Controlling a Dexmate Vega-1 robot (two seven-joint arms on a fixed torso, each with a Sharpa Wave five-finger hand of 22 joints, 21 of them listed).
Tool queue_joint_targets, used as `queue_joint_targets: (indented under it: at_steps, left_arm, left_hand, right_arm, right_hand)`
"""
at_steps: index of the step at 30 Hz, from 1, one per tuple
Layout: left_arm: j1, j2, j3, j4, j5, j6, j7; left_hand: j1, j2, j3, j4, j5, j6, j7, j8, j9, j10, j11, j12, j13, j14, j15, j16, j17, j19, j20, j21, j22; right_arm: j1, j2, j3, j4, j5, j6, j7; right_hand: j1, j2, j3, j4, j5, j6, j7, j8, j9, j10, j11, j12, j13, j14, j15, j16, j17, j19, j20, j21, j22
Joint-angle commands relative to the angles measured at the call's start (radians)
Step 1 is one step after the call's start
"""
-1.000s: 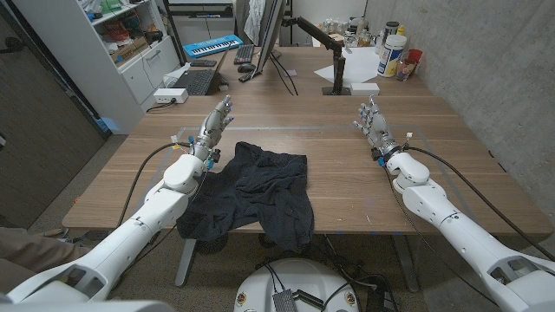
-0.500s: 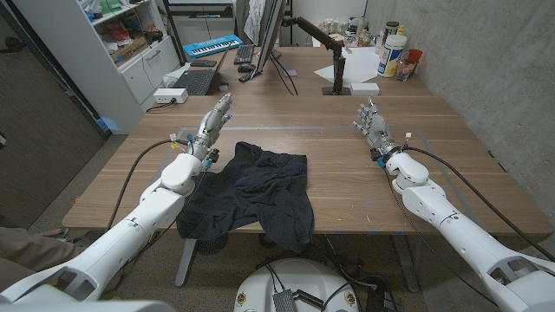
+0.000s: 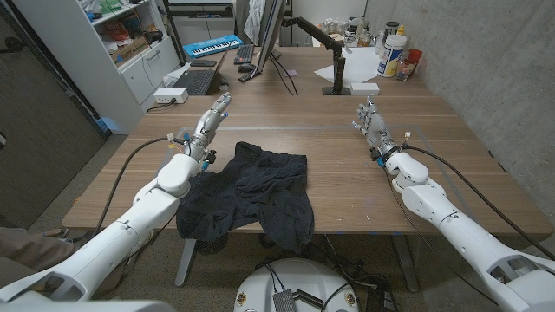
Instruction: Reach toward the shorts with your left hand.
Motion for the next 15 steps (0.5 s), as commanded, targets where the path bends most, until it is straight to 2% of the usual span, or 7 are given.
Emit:
queue_joint_targets:
  at_steps: [1, 5, 15]
  left_arm:
    - [0.027, 0.040, -0.013, -0.050, 0.106, 0.009, 0.061]
    - [0.039, 0.057, -0.012, -0.081, 0.164, 0.019, 0.088]
    - [0.030, 0.064, -0.007, -0.077, 0.221, -0.007, 0.091]
  left_hand:
    - [0.014, 0.003, 0.004, -0.004, 0.002, 0.009, -0.006, 0.008, 0.005, -0.005, -0.001, 0.000, 0.005, -0.012, -0.001, -0.001, 0.002, -0.007, 0.002, -0.002, 0.004]
    - [0.016, 0.003, 0.005, -0.006, 0.001, 0.013, -0.007, 0.009, 0.005, -0.002, -0.001, 0.001, 0.005, -0.012, -0.002, 0.000, 0.002, -0.007, 0.002, -0.002, 0.004]
    - [0.018, 0.001, 0.005, -0.010, 0.000, 0.028, -0.007, 0.013, 0.005, 0.008, -0.005, 0.005, 0.005, -0.009, -0.005, 0.003, 0.002, -0.007, 0.001, 0.001, 0.004]
  right_arm:
    - [0.005, -0.004, -0.002, 0.001, -0.001, -0.007, 0.004]
    - [0.008, -0.003, -0.002, 0.006, 0.001, -0.008, 0.006]
    - [0.010, 0.000, -0.001, 0.009, 0.003, -0.009, 0.006]
  right_hand:
    - [0.006, 0.004, -0.002, 0.002, 0.004, 0.001, 0.000, 0.008, 0.003, -0.001, 0.005, 0.006, 0.005, -0.011, 0.000, 0.004, 0.004, -0.003, 0.003, 0.005, 0.004]
    - [0.006, 0.005, -0.002, 0.002, 0.003, 0.001, -0.001, 0.008, 0.003, -0.001, 0.005, 0.006, 0.005, -0.011, 0.000, 0.004, 0.004, -0.003, 0.004, 0.005, 0.004]
    - [0.006, 0.006, -0.002, 0.002, 0.003, 0.001, -0.001, 0.008, 0.003, -0.001, 0.006, 0.005, 0.005, -0.011, 0.000, 0.004, 0.004, -0.003, 0.004, 0.005, 0.004]
